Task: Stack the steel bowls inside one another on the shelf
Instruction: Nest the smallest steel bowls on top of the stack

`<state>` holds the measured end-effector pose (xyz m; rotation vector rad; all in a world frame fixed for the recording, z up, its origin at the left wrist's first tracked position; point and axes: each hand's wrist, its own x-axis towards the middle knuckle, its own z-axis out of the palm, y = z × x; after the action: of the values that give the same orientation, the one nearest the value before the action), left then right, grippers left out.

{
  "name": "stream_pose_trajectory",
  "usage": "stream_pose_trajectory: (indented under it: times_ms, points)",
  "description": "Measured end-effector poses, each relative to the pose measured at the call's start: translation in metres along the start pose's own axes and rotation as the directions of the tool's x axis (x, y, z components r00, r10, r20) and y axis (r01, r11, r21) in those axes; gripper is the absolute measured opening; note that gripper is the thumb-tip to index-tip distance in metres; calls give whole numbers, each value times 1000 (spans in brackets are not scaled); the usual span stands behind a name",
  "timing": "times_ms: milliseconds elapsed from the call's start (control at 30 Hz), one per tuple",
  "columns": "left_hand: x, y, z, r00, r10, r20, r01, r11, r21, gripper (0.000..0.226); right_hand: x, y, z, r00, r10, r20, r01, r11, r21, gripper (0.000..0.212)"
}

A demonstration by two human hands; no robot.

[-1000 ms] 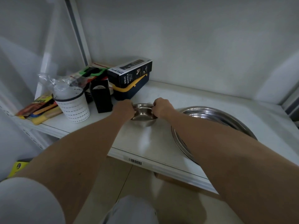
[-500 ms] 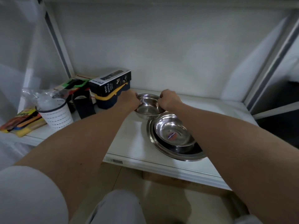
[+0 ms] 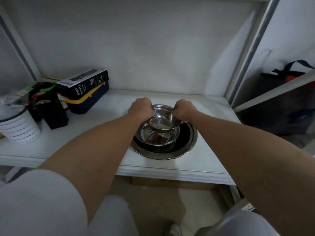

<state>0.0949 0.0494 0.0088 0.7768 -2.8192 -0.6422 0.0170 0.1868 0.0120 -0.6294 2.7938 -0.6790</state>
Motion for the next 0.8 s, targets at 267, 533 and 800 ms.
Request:
stream_pose_trajectory:
  times_ms: [267, 533, 800]
  points:
    - [1, -15, 22, 994, 85, 75, -103, 951, 292, 16, 1, 7, 18, 990, -38, 133, 49, 995, -83, 26]
    - [7, -21, 29, 988, 140, 65, -155, 899, 410, 17, 11, 11, 28, 991, -99, 91, 115, 973, -199, 21]
    - [9, -22, 25, 970, 225, 92, -238, 797, 555, 31, 11, 13, 34, 989, -136, 63, 146, 965, -220, 42]
